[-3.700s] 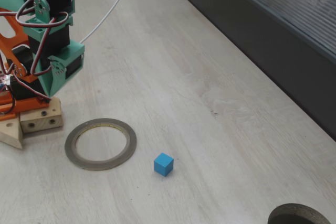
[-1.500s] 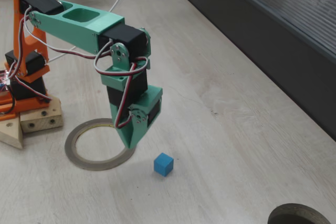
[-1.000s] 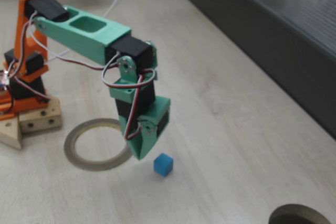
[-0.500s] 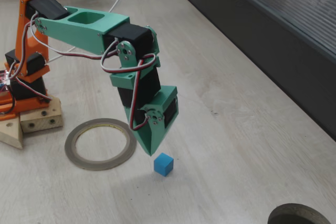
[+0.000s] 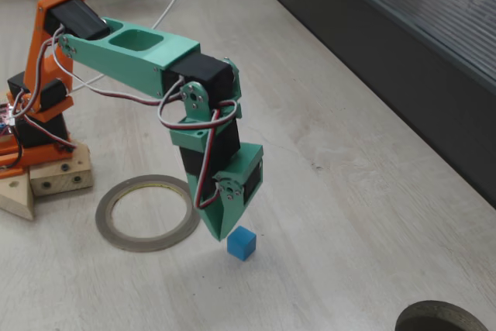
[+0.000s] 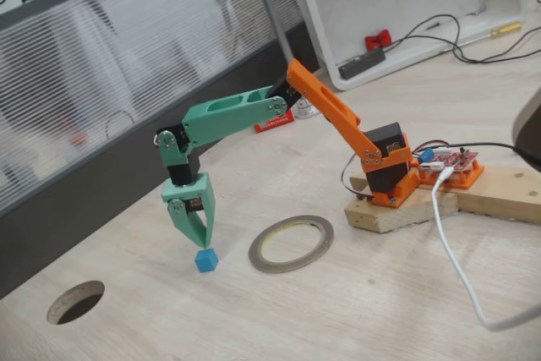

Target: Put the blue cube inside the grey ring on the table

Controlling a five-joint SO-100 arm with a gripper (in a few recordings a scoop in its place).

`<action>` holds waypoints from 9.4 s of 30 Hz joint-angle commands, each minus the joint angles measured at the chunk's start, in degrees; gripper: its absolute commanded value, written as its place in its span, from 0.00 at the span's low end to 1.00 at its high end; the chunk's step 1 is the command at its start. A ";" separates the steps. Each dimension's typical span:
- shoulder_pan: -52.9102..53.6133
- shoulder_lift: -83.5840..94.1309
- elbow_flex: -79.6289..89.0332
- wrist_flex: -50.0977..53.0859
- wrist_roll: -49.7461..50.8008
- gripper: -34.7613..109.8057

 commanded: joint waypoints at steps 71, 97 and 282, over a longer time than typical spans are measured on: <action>0.70 1.58 -1.32 11.25 -5.98 0.49; 0.79 -8.61 -17.31 11.25 -5.10 0.49; 1.23 39.73 60.21 -5.98 6.59 0.26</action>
